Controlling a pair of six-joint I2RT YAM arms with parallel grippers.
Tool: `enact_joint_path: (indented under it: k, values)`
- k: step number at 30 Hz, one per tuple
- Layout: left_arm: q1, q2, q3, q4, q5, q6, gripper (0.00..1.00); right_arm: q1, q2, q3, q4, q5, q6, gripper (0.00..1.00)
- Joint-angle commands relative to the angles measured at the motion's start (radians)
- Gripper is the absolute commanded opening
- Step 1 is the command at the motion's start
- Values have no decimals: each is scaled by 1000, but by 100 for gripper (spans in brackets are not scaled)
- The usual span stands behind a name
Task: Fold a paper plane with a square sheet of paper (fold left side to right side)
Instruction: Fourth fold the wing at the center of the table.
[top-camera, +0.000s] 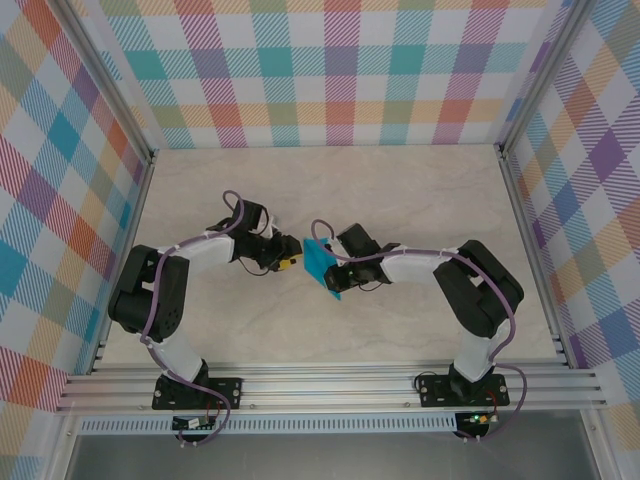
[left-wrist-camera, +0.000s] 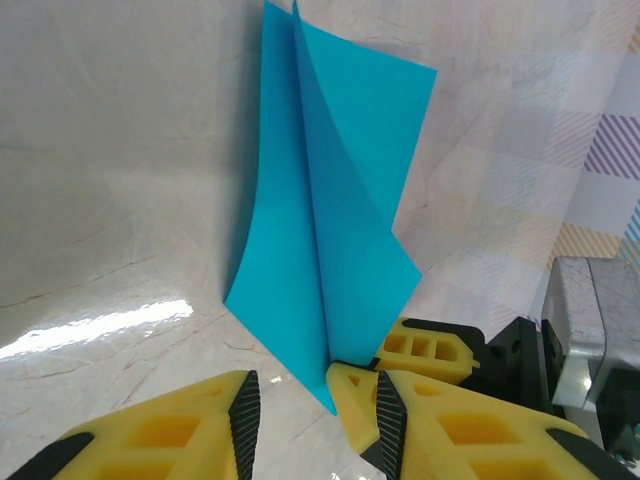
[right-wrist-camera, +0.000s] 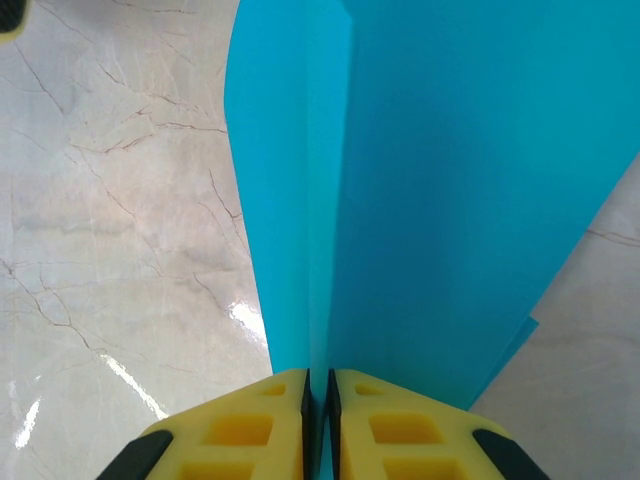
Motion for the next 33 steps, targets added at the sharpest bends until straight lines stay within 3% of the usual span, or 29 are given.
enact_joint_path:
  k: [1,17,33]
  values:
    - [-28,23,3,36,32,4,37,-13,0,-26,35,-58,21,12]
    - [-104,155,116,46,41,-4,34,-42,5,-45,68,-113,44,12]
    - [-120,251,156,59,34,-9,34,-63,26,-36,84,-161,61,12]
